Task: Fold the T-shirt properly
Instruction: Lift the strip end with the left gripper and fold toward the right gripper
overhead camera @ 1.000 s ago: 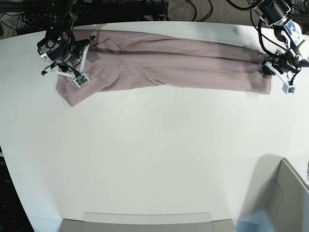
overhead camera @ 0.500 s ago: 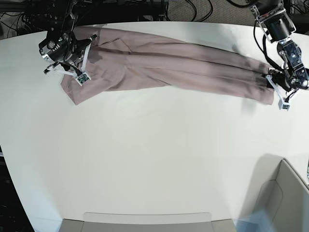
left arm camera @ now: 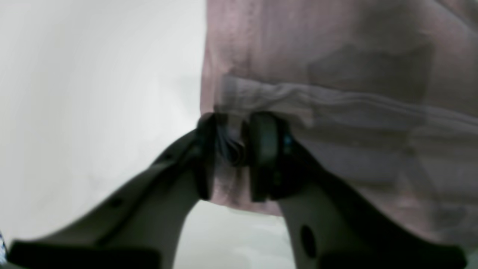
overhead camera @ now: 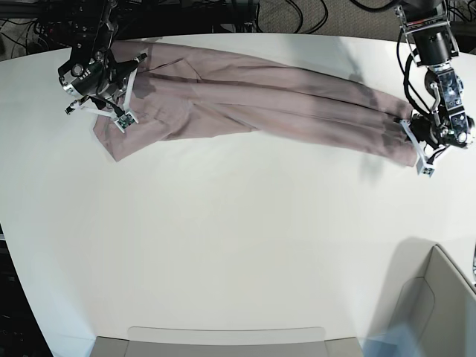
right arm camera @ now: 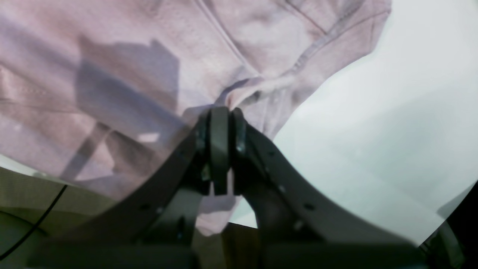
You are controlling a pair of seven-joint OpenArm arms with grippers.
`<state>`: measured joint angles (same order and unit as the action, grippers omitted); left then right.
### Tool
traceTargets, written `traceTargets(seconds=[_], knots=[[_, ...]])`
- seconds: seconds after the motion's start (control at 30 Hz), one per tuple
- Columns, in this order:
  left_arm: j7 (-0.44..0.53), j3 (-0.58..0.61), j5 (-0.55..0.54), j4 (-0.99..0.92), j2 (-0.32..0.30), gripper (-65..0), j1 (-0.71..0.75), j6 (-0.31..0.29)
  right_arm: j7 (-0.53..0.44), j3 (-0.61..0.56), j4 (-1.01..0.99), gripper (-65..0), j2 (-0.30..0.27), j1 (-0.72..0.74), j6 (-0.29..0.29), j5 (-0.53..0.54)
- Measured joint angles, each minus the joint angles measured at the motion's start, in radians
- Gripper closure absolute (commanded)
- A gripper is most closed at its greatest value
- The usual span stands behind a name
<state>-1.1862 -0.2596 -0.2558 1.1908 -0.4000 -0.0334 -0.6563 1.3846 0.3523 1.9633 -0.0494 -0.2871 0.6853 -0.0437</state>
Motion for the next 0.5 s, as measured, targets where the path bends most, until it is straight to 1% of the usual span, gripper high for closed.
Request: traceTargets(seconds=[0.03, 0.1, 0.17, 0.2, 0.27, 0.3, 0.37, 0.43, 0.5], knots=[[0.011, 0.01, -0.039, 0.0, -0.001, -9.5, 0.0, 0.004, 0.0, 0.0, 0.0, 0.0, 0.0, -0.001, 0.0, 0.0], [0.035, 0.028, -0.153, -0.01, -0.006, -4.9, 0.0, -0.003, 0.005, 0.001, 0.0, 0.0, -0.001, -0.001, 0.001, -0.01], [0.035, 0.045, -0.264, -0.016, -0.001, 0.0, 0.0, -0.033, 0.006, 0.005, 0.0, 0.0, -0.003, -0.001, 0.002, -0.012], [0.031, 0.046, -0.303, -0.017, 0.008, 0.0, 0.0, -0.04, 0.006, 0.008, 0.0, 0.0, -0.003, -0.001, 0.002, -0.012], [0.009, 0.048, -0.341, -0.017, 0.02, 0.0, 0.0, -0.045, 0.006, 0.008, 0.0, 0.0, -0.004, 0.0, 0.002, -0.012], [0.005, 0.05, -0.341, -0.017, 0.017, 0.0, 0.0, -0.048, 0.006, 0.008, 0.0, 0.0, -0.006, -0.001, 0.002, -0.012], [-0.002, 0.05, -0.353, -0.023, -0.001, 0.0, -0.003, -0.052, 0.007, 0.011, 0.0, 0.0, -0.006, -0.001, 0.002, -0.012], [-0.035, 0.045, -0.36, -0.034, -0.018, 0.0, -0.021, -0.06, 0.006, 0.011, 0.0, 0.0, -0.005, 0.0, 0.002, -0.012], [-0.09, -0.023, -0.348, -0.05, -0.029, 0.0, -0.035, -0.061, 0.007, 0.01, 0.0, 0.0, -0.005, -0.001, 0.002, -0.012]])
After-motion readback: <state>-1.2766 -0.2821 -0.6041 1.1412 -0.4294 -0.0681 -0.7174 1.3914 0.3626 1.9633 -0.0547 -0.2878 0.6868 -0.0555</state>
